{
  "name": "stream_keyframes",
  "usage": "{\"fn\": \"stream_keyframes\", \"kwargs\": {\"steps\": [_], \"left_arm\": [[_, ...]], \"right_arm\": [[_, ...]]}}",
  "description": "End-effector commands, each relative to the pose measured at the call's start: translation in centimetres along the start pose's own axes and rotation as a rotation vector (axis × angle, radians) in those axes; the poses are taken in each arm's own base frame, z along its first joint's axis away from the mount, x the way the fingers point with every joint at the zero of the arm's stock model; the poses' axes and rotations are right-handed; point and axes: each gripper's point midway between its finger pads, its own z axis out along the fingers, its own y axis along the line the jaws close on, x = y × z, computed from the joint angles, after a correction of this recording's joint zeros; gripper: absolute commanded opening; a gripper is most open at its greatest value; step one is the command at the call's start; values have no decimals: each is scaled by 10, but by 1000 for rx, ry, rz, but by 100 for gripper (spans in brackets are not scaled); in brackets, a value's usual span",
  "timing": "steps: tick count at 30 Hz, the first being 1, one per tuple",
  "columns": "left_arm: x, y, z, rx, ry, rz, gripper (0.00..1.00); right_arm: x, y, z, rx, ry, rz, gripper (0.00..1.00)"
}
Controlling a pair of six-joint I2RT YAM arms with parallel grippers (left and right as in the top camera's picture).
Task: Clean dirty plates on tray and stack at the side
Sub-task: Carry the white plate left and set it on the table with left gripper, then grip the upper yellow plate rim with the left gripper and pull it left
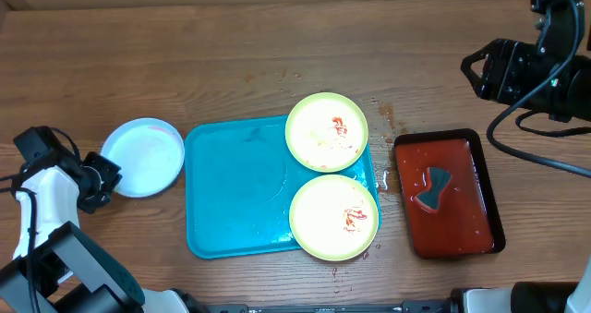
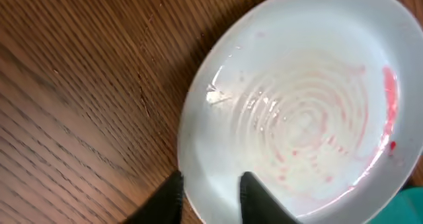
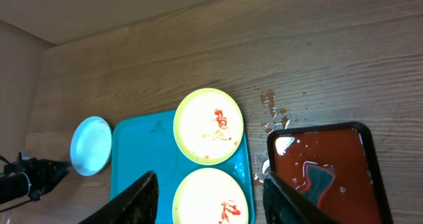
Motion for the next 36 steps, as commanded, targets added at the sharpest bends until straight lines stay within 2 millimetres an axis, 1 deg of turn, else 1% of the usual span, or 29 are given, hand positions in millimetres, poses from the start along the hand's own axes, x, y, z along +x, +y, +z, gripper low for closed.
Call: {"fn": "stream_keyframes", "kwargs": {"steps": [1,3,5,6,9,10,13,15,17,18,19,20,21,22,24,25,28,30,31,32,35,36], "left_arm": [[5,3,4,-16,19,14,38],[4,3,2,-20,18,14,44],[2,1,-2,-20,22,14,46],[1,0,-5,-21,25,15,46],[-1,-12,-17,-19,33,48,41],[-2,-25,-26,-11,24,110,39],[-2,-51,-45,-19,-13,212,39],[6,-79,-59,-15,-37,314,40],[17,-107,-69,-3,-56,420,40],[30,-128,-73,18,-58,497,40],[41,-144,-76,39,-59,562,41],[73,-175,-78,91,-50,694,44],[91,-189,-79,113,-45,761,45],[110,-203,-78,135,-39,837,49],[142,-223,-77,171,-27,950,50],[163,-235,-76,192,-21,1022,52],[209,-256,-69,231,-9,1174,54],[233,-263,-60,228,0,1234,55],[241,-265,-55,225,11,1252,57],[247,-264,-50,218,26,1252,58],[261,-259,-28,195,107,1232,55],[268,-256,-21,196,145,1233,53]], "right_arm": [[-1,0,0,-3,-2,-4,53],[-1,0,0,-3,-2,-4,54],[-1,0,0,-3,-2,-5,53],[-1,0,0,-3,-2,-4,54],[-1,0,0,-3,-3,-17,54],[-2,0,0,-3,-6,-25,57],[-4,0,1,-4,-12,-27,57],[-4,-1,3,-2,-6,-24,57],[-3,-3,5,4,6,-20,56],[-2,-4,7,9,12,-16,56],[-2,-4,8,9,15,-15,56],[-3,-8,11,28,21,26,56],[-2,-12,14,43,29,49,56],[0,-14,18,51,43,57,56],[5,-23,28,83,78,98,56],[11,-30,35,109,105,122,56],[29,-45,56,154,200,154,56],[46,-54,72,175,278,184,56],[55,-58,78,187,312,206,56],[63,-63,85,199,345,223,56],[90,-77,105,232,445,252,53],[99,-82,112,242,475,267,53]]}}
